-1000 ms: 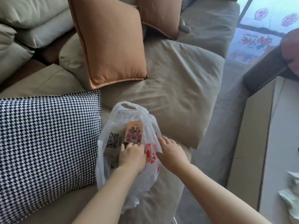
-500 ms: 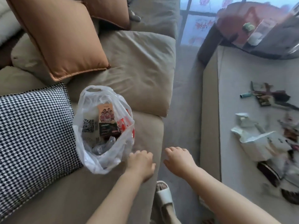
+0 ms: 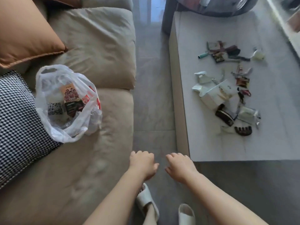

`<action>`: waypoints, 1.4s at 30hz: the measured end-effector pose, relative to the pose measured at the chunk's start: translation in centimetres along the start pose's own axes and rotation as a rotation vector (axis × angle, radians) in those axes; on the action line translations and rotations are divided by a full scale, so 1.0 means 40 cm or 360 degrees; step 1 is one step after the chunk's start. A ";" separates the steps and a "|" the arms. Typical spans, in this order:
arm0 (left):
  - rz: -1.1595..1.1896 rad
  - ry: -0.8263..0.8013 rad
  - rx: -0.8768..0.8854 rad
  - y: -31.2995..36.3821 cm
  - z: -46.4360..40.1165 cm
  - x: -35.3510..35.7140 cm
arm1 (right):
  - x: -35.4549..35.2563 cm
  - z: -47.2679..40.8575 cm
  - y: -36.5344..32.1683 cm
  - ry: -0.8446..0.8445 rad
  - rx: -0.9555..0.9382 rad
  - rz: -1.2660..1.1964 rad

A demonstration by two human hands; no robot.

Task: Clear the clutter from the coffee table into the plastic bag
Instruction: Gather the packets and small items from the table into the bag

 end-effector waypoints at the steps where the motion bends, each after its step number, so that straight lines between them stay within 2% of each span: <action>1: -0.0004 -0.0015 0.0016 0.031 0.003 0.017 | 0.016 0.023 0.026 -0.0002 0.0015 -0.0020; 13: 0.0053 -0.0180 0.0028 0.461 0.025 0.285 | 0.275 0.311 0.425 -0.0188 0.0186 -0.0077; 19: 0.0024 -0.0234 0.0053 0.598 0.012 0.420 | 0.387 0.356 0.578 -0.0248 0.0307 -0.0116; 27: -0.0075 -0.0327 0.0089 0.605 -0.102 0.638 | 0.606 0.280 0.643 -0.0271 0.0451 -0.0276; 33: -0.0147 -0.0382 0.0156 0.557 -0.264 0.882 | 0.878 0.140 0.646 -0.0309 0.0510 -0.0380; 38: -0.0154 -0.0255 0.0223 0.518 -0.399 1.082 | 1.071 -0.029 0.653 -0.0159 0.0469 -0.0393; 42: -0.0152 -0.0090 0.0264 0.502 -0.509 1.193 | 1.181 -0.175 0.660 0.0044 0.0312 -0.0216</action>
Point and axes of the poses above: each hand's wrist, its own z-axis away from the middle knuckle, its own x-axis out of the palm, y = z × x, the point moved 1 cm from there along -z, towards the middle knuckle, and after that the axes turned 9 degrees about y, right-handed, at the moved point
